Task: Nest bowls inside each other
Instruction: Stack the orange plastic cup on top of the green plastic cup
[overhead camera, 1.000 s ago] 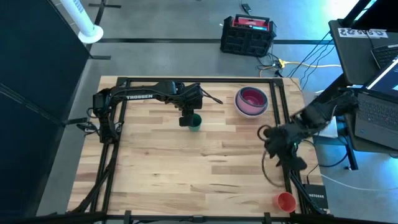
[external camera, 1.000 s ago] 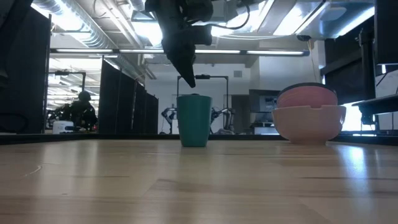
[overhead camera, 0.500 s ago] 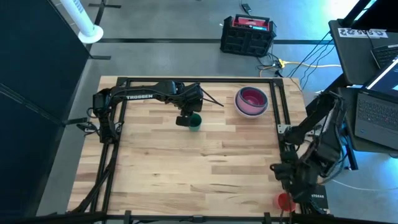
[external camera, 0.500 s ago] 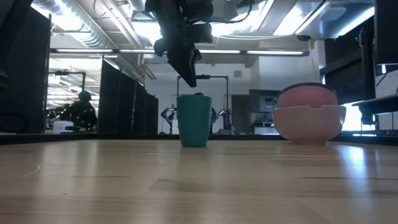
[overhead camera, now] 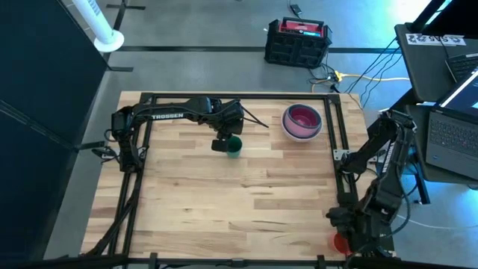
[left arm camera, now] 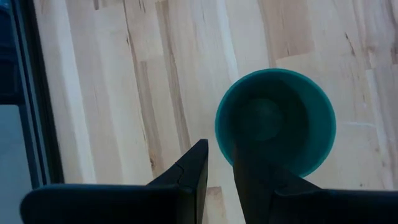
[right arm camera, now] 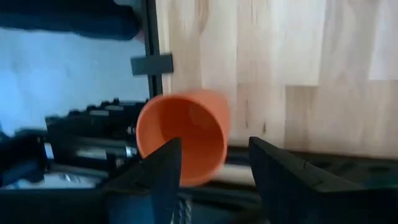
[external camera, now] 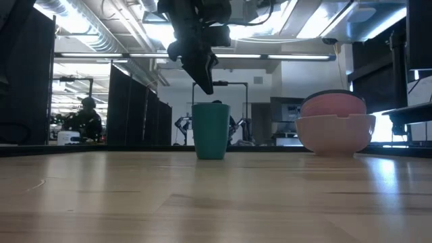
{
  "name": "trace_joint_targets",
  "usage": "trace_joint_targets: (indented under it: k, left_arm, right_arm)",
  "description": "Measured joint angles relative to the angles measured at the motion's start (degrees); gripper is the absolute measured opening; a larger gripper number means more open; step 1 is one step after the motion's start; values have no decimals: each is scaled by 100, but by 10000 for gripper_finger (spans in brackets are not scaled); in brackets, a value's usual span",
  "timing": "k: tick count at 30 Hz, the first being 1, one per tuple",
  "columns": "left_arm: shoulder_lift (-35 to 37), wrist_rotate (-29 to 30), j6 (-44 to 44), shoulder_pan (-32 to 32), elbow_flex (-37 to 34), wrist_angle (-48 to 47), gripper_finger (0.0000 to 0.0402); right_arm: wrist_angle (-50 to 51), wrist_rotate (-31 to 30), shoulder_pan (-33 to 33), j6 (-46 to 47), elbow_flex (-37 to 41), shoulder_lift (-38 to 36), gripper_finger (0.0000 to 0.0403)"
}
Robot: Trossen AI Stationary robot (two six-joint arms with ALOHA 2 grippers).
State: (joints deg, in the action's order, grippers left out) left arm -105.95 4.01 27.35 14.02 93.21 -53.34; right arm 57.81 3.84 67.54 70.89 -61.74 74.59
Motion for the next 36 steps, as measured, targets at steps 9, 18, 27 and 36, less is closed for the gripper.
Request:
trace_joint_targets:
  k: [9,18,27,36]
  left_arm:
    - [0,0,-33,1,0,-7,56]
    - [0,0,-35,0,0,-4,56]
    - [0,0,-33,2,0,-4,57]
    - [0,0,-18,0,0,-7,57]
  right_arm:
    - [-771,-62,-2,112,705,-4,175]
    - [-1100,-87,-2,123,959,59,171]
    - [-1303,-120,-5,128,1127,207,144]
    - [-1620,-44,-31,355,1312,369,5]
